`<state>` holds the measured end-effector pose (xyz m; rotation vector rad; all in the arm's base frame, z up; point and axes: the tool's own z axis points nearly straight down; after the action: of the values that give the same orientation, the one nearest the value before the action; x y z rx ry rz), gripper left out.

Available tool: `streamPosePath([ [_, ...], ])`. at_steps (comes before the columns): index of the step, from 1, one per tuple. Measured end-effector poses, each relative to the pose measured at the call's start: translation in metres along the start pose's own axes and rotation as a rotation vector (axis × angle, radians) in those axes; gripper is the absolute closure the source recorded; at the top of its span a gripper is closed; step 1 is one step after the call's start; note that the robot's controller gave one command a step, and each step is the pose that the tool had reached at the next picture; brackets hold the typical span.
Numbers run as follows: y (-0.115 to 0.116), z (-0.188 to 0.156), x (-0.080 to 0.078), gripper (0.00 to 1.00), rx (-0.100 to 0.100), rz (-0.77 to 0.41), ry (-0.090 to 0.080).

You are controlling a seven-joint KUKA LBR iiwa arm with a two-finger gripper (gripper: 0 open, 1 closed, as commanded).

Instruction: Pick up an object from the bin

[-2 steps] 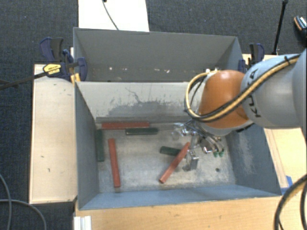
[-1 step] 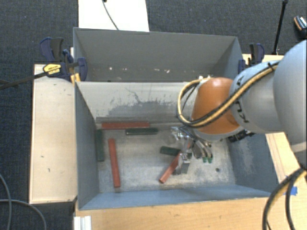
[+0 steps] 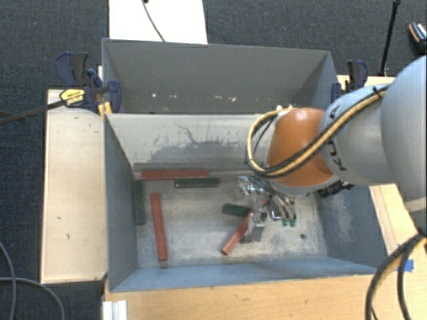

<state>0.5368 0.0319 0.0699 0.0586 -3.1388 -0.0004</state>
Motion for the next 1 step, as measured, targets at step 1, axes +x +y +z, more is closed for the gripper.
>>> streamPosePath([
  [1, 0.0001, -0.0004, -0.0001, 1.00, 0.000, -0.003, 0.000],
])
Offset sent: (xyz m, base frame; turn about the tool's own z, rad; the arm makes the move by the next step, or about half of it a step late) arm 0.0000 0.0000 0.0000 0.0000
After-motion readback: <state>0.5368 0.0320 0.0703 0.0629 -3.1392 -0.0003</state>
